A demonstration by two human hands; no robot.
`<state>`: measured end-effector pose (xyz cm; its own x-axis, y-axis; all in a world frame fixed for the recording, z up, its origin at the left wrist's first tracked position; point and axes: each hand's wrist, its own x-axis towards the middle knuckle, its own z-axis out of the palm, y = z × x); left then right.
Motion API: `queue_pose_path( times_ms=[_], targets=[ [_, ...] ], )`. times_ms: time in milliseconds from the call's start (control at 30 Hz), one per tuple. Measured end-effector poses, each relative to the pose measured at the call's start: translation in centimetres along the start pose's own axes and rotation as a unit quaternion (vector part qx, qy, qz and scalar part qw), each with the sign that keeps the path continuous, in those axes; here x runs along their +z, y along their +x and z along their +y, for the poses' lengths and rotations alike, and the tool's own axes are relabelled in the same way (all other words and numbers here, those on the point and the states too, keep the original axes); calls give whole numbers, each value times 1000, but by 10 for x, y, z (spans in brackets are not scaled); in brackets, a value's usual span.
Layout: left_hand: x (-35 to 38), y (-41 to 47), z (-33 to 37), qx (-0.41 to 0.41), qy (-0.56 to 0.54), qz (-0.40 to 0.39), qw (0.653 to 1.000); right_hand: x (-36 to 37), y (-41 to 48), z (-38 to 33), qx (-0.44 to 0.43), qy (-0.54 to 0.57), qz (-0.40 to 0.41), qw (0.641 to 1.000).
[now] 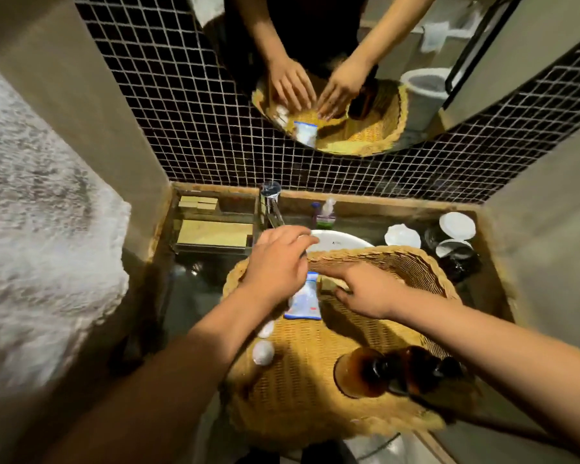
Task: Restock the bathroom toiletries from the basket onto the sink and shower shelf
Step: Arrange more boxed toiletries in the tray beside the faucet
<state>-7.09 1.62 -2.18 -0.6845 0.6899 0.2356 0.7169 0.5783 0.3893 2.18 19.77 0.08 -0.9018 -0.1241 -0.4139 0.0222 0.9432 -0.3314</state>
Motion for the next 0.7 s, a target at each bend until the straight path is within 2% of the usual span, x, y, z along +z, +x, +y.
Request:
queue_pose_path(
  times_ms=[100, 167, 300, 500, 567, 700],
  targets=[
    [25, -1, 28, 68, 0, -75, 995, 8, -11, 27, 59, 2, -13, 998],
    [44, 2, 43, 82, 14, -133, 988, 12, -13, 46, 98, 9, -21, 995],
    [81, 6, 58, 59, 74, -244, 965, 19, -12, 79, 135, -17, -60, 989],
    [123, 14, 60, -8, 112, -347, 931, 33, -1, 106, 103, -80, -89, 988],
    [126, 12, 56, 3, 109, -322, 940, 38, 2, 103, 79, -109, -67, 989],
    [136, 5, 53, 50, 83, -215, 972, 41, 4, 106, 59, -147, -36, 987]
  ],
)
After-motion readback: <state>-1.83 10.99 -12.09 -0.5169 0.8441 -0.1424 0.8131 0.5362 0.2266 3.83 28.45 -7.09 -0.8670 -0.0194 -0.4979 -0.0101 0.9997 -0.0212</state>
